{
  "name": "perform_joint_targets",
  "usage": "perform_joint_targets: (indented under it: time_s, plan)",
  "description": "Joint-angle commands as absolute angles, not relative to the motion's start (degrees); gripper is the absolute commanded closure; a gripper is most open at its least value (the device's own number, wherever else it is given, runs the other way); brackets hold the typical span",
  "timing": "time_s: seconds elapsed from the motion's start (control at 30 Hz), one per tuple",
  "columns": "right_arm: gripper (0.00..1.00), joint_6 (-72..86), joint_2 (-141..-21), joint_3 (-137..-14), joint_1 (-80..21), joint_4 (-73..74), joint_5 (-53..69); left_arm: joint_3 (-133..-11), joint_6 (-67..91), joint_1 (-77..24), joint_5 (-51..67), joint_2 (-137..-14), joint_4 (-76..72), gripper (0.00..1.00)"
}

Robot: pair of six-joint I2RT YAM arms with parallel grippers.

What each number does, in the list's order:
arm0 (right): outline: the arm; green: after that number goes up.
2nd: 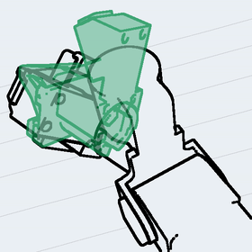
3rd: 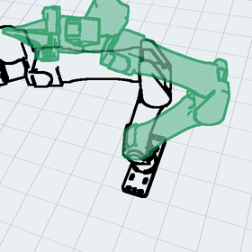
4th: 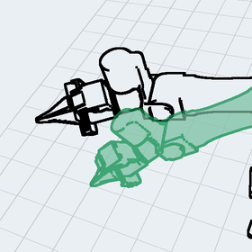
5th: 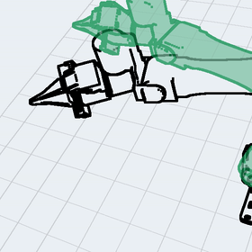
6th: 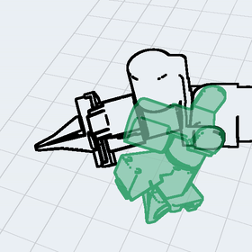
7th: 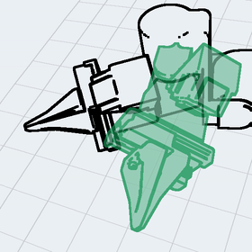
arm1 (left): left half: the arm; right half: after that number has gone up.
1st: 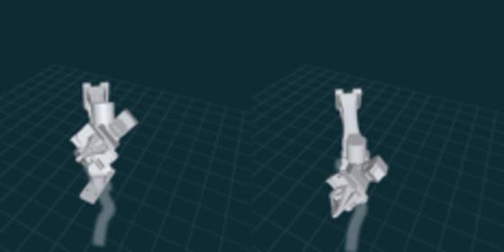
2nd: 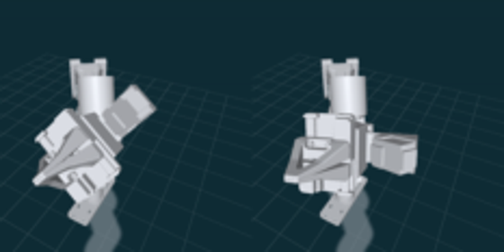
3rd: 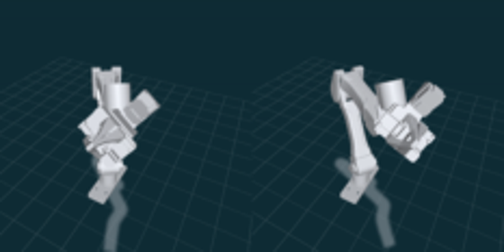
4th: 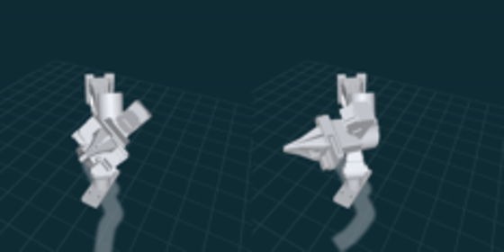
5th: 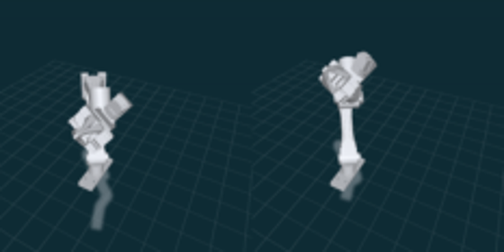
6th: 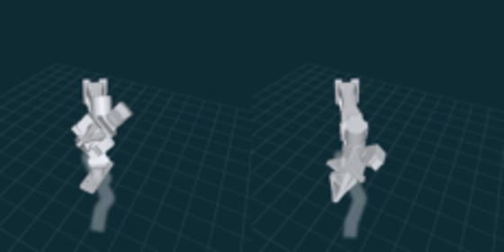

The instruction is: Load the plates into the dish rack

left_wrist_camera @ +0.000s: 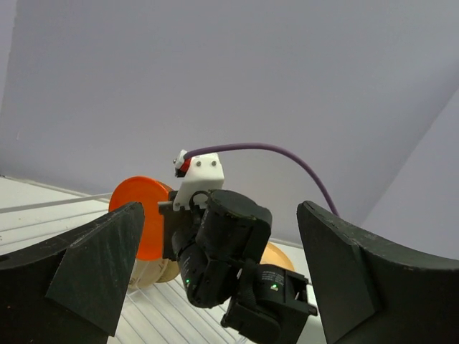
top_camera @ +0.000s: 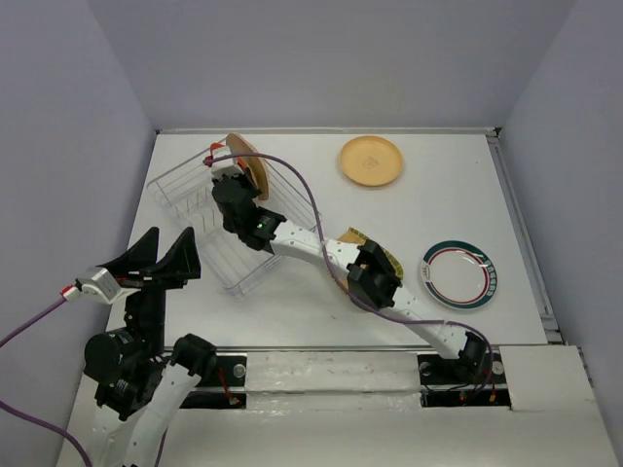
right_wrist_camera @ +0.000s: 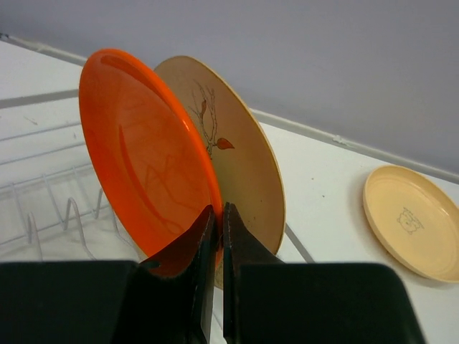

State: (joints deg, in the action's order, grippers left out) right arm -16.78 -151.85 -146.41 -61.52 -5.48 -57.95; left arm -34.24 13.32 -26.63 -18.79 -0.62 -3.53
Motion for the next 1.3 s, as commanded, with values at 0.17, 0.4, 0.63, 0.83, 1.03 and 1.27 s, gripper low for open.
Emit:
perform_joint_targets:
  time_s: [0.17,0.4,0.63,0.83,1.03,1.27]
  plan:
    - [0.93,-17.93,-154.69,-146.34,-61.35,-9.41,-60.29,-33.93,12.83,-26.81,-18.81,-1.41,-6.68,0.01]
    - [0.70,-11.69,-149.69,-139.57,-61.35,-8.62,-57.75,-33.93,12.92,-26.63,-18.90,-2.11,-6.59,0.01]
    - [0.34,-3.71,-135.64,-133.09,-61.35,-0.01,-51.07,-33.93,13.09,-26.28,-18.55,-3.43,-6.42,0.01]
    - [0.29,13.51,-109.29,-98.37,-61.35,3.25,-40.44,-34.01,13.45,-26.19,-17.49,-5.36,-5.19,0.01]
    - [0.20,39.60,-76.94,-58.41,-61.35,5.88,-31.04,-34.10,13.97,-26.10,-15.73,-6.15,-4.92,0.01]
    - [0.19,73.52,-41.21,-26.74,-64.42,21.77,-29.97,-34.10,14.41,-25.23,-14.68,-7.12,-5.19,0.01]
